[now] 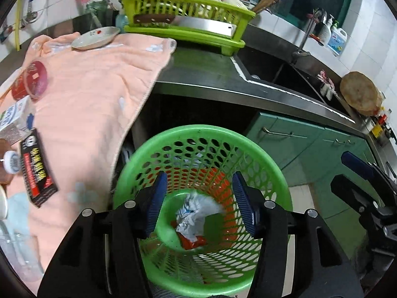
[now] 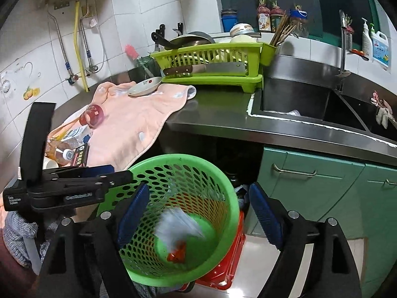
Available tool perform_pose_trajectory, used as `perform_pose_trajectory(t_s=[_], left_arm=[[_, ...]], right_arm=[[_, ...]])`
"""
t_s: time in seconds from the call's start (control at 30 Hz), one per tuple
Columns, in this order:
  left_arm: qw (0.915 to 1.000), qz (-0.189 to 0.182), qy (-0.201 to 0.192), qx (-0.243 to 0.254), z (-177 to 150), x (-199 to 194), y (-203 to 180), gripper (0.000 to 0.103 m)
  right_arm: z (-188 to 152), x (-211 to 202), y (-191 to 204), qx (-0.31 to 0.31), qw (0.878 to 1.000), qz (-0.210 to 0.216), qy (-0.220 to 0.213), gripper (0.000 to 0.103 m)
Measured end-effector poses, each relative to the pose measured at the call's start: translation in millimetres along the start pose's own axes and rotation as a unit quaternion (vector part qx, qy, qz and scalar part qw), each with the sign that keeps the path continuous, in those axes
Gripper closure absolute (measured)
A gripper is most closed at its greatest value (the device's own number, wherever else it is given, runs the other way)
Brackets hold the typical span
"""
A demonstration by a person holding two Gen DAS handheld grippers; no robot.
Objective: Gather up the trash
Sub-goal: 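Carry foil and wrapper to the green basket and release both, then grasp the white cup lid with the left tool while the right tool grasps the clear cup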
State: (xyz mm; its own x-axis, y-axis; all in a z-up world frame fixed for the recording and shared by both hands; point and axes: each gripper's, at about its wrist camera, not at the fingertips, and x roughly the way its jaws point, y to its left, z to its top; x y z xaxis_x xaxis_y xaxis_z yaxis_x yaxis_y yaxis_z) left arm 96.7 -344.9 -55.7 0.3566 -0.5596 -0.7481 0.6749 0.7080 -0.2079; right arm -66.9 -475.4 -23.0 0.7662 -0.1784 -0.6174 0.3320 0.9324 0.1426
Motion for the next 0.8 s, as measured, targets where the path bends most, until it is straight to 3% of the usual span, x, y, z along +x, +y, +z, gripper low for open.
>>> perform_pose_trajectory(t_s=[0.1,0.37,0.57,0.8], left_arm=[[0.9997,0.01,-0.014,-0.016,-2.5,-19.1,15.4,0.048],[0.9916,0.093,-0.072,-0.055,-28.9,-100.7,77.8,0.046],[0.9765,0.161,-0.096,-0.107,-62.5,-160.9,138.1,0.046],[0.9577,0.219,-0.089,-0.164,-105.9,-197.5,199.3,0.046]], right_arm=[[1.4,2.9,8.7,-0.001,1.0,0.008,0.003,0.023],[9.6,10.3,57.7,-0.02,0.998,0.064,0.007,0.023],[8.0,17.5,123.0,-0.061,0.991,0.121,0.021,0.023],[-5.0,37.0,207.2,-0.087,0.972,0.205,0.069,0.023]])
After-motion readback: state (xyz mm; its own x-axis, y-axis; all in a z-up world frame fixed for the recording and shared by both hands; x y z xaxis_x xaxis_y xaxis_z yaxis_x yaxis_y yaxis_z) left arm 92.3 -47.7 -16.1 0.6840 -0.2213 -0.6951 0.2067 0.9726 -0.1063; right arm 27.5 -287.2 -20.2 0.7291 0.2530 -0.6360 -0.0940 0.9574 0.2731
